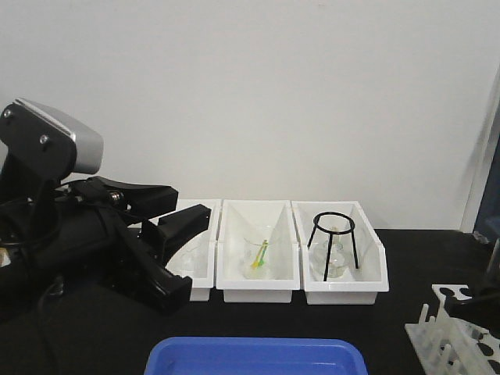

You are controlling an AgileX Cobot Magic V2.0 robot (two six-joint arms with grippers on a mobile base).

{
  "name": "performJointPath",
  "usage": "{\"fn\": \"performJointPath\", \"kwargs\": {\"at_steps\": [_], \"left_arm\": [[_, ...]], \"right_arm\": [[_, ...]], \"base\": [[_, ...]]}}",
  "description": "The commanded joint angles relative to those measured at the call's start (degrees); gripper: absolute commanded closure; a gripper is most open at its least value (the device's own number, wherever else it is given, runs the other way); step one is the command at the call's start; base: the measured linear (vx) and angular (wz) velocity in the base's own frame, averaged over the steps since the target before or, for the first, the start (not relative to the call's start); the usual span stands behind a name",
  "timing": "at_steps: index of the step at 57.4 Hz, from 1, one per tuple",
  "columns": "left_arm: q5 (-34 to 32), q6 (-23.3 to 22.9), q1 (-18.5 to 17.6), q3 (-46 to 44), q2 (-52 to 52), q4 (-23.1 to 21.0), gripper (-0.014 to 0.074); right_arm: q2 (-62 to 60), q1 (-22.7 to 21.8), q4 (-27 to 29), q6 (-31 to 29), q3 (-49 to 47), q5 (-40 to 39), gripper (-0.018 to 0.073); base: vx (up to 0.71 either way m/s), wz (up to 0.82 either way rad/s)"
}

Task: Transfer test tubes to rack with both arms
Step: 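Lower the test tube into a rack hole and open the right gripper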

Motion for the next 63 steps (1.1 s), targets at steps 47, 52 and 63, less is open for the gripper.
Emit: {"fn": "performJointPath", "kwargs": {"at_steps": [47,52,63], "left_arm": [[-4.13,-0.05,0.14,-1.76,-1.45,-0.21,0.0220],[-4.08,-0.05,0.14,-1.76,-1.45,-0.21,0.0220],[-3.37,-0.05,0.14,-1.76,-1.45,-0.21,0.0220]], "right_arm": [[8.03,-0.39,-0.19,-0.53,-1.63,-8.05,0.0520],[8.03,-0.39,-0.19,-0.53,-1.63,-8.05,0.0472],[8.03,-0.39,0.12,-0.53,-1.63,-9.10,0.0299]], "base": [[0.00,0.00],[0.00,0.00],[0.00,0.00]]}}
